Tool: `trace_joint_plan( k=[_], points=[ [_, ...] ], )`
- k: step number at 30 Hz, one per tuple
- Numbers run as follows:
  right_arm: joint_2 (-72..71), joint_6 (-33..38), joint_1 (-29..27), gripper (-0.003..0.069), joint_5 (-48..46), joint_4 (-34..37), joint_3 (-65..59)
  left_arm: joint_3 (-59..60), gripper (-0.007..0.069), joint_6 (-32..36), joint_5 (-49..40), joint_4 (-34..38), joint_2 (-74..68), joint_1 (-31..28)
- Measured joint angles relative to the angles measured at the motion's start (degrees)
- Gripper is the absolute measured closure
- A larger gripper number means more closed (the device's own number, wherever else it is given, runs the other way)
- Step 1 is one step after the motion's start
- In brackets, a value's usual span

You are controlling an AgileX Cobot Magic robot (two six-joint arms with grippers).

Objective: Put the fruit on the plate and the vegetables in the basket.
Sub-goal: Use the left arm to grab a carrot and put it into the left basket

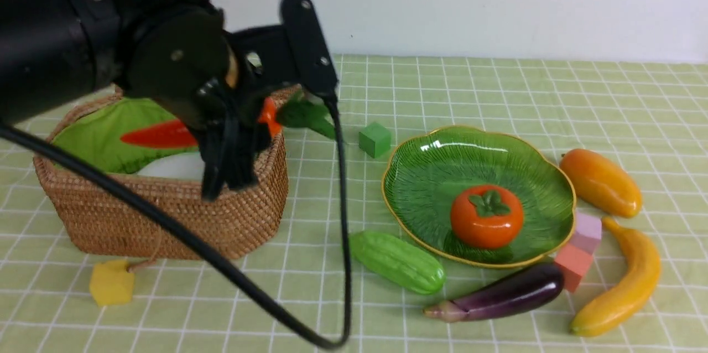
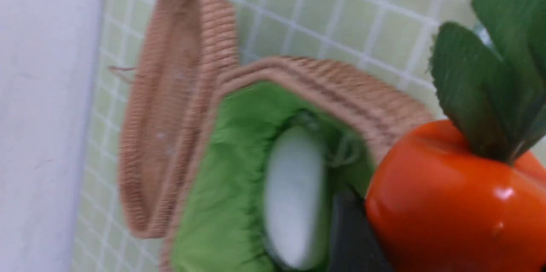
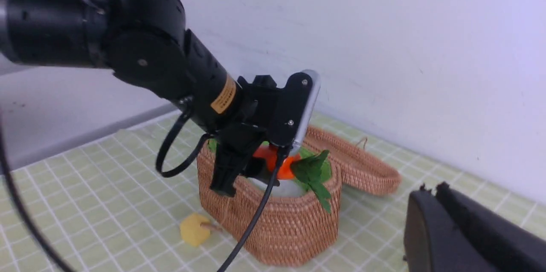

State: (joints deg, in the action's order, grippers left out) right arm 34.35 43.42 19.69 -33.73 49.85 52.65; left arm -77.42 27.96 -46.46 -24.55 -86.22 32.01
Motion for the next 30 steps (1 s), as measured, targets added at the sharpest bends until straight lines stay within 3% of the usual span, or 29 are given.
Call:
trace_joint_plan(
  k=[6,13,18,23,24,26,30],
  points=[
    [1.1,7.78,0.0,0.0641,-0.23,6.12,0.0,0.0,0.0239,12.83,14.21,-0.79,-4.03,-11.76],
    [1.35,8.35,0.0,0.0641,-0.6,6.73,0.0,0.0,0.0239,16.41,16.54,-1.46,-9.92,-18.44],
    [1.46,8.35,0.0,0.0641,-0.66,6.73,0.0,0.0,0.0236,12.95,16.61,-0.31,-10.49,-20.07],
    [1.46,8.35,0.0,0.0641,-0.79,6.94,0.0,0.0,0.0086,7.54,17.01,0.7,-10.49,-20.12],
    [1.46,8.35,0.0,0.0641,-1.17,6.99,0.0,0.0,0.0019,4.5,17.07,1.54,-10.49,-20.12],
    [1.46,8.35,0.0,0.0641,-1.91,7.13,0.0,0.0,-0.0024,0.38,17.07,2.21,-10.49,-20.12],
    [1.46,8.35,0.0,0.0641,-2.29,7.17,0.0,0.0,-0.0031,-10.57,16.25,3.01,-10.49,-20.12]
  ],
)
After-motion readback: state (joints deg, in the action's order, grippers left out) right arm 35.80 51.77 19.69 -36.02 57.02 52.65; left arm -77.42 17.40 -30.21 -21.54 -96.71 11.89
